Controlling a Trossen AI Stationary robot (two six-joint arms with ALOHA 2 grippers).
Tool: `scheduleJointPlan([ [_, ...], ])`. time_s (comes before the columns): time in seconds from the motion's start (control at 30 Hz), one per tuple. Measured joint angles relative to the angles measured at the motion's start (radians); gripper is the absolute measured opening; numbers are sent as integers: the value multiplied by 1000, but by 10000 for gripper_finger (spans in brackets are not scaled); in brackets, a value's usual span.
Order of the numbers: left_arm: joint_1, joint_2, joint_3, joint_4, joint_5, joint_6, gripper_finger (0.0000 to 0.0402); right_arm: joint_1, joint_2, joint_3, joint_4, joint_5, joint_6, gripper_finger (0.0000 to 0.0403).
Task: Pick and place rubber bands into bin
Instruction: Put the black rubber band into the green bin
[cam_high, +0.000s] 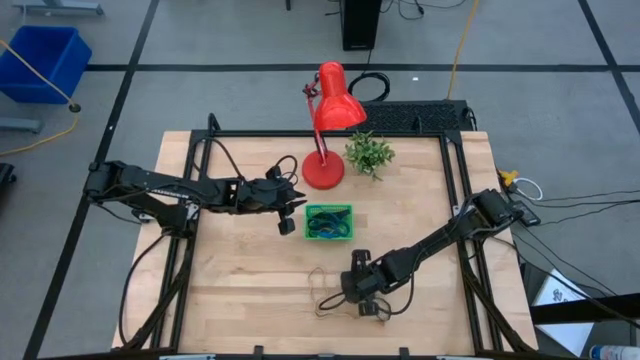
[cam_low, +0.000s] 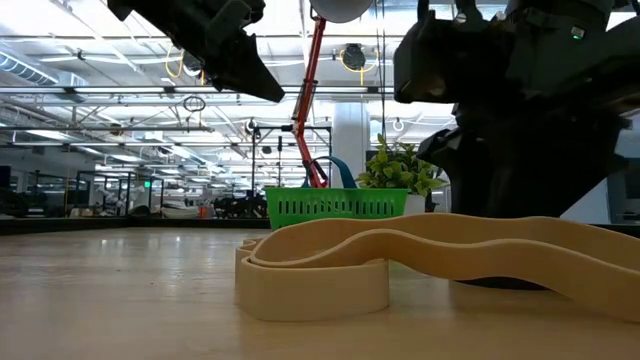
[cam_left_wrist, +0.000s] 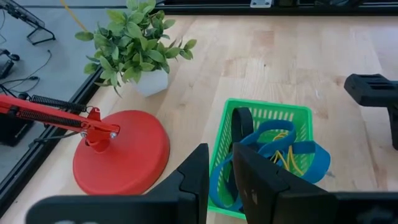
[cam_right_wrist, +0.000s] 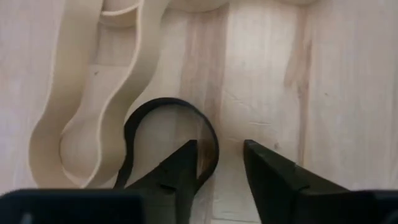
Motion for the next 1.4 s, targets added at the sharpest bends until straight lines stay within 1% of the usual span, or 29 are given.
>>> scheduleJointPlan([
  [0.13, 0, 0, 0, 0, 0, 0, 76, 0, -1, -35, 33, 3, 33, 78],
  [0.3, 0, 0, 0, 0, 0, 0, 77, 0, 1, -41, 74, -1, 35, 10],
  [0.5, 0, 0, 0, 1, 0, -9, 77, 1, -42, -46, 66, 53, 30, 3],
  [0.63, 0, 0, 0, 2, 0, -10, 76, -14, -133, -48, 12, 111, 28, 2],
  [0.7, 0, 0, 0, 2, 0, -12, 77, -22, -195, -47, -27, 165, 28, 2],
  [0.8, 0, 0, 0, 3, 0, -13, 77, -32, -294, -47, -59, 278, 14, 1],
  [0.97, 0, 0, 0, 2, 0, -31, 77, -47, -470, -46, -12, 553, -120, 1],
  [1.07, 0, 0, 0, 2, 0, -33, 77, -66, -557, -46, 47, 676, -241, 1],
  [1.17, 0, 0, 0, 1, 0, -39, 77, -96, -625, -45, 122, 719, -373, 1],
  [1.33, 0, -11, -1, 7, -2, -122, 77, -166, -668, -45, 232, 719, -571, 0],
  [1.4, 0, -35, -2, 13, -3, -140, 77, -196, -668, -45, 249, 695, -645, 0],
])
